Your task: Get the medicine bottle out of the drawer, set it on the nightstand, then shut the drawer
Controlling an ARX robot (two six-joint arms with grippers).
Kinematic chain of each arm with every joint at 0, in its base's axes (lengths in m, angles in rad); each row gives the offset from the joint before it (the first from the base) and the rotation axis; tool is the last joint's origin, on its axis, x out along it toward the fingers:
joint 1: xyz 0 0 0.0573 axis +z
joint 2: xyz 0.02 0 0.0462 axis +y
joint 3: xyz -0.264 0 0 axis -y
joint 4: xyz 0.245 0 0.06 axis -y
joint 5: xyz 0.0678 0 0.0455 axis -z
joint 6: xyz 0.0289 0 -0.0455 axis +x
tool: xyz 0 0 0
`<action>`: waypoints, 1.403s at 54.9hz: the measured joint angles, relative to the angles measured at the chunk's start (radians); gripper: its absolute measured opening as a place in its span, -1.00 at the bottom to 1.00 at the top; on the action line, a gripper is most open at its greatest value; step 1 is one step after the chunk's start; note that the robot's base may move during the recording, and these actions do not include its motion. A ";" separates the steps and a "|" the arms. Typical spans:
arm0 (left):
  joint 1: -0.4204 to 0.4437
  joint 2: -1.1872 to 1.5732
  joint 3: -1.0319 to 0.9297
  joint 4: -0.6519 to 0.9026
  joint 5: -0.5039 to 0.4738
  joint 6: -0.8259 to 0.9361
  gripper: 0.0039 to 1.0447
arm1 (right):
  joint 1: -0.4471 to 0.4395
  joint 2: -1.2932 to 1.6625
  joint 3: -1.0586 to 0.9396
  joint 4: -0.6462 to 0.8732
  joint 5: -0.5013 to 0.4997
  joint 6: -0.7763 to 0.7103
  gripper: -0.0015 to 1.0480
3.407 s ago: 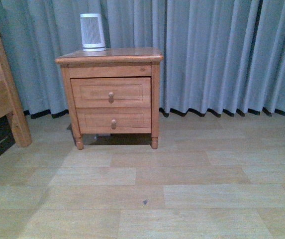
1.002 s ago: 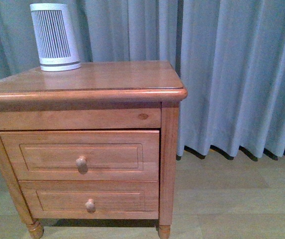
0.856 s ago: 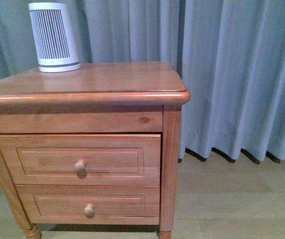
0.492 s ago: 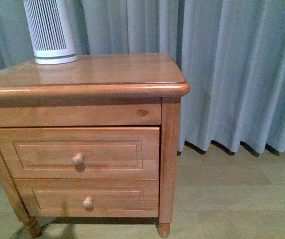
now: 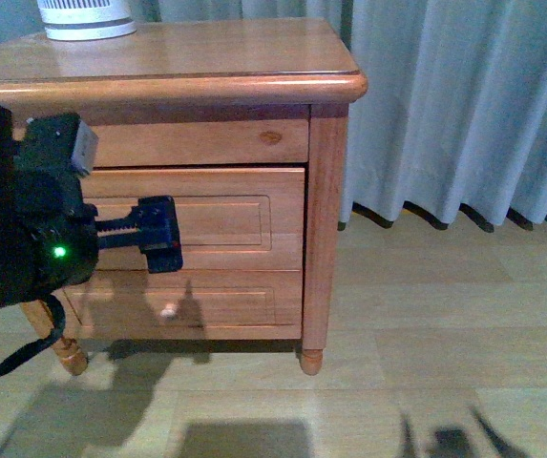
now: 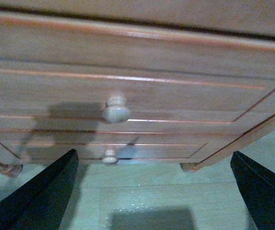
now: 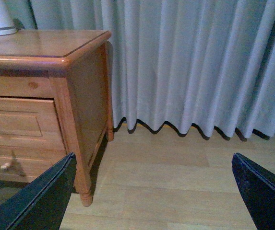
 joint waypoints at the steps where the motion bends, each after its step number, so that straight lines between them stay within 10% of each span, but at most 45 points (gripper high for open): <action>1: 0.000 0.014 0.010 0.002 -0.004 0.003 0.88 | 0.000 0.000 0.000 0.000 0.000 0.000 0.87; 77: 0.012 0.252 0.219 0.088 -0.103 0.108 0.88 | 0.000 0.000 0.000 0.000 0.000 0.000 0.87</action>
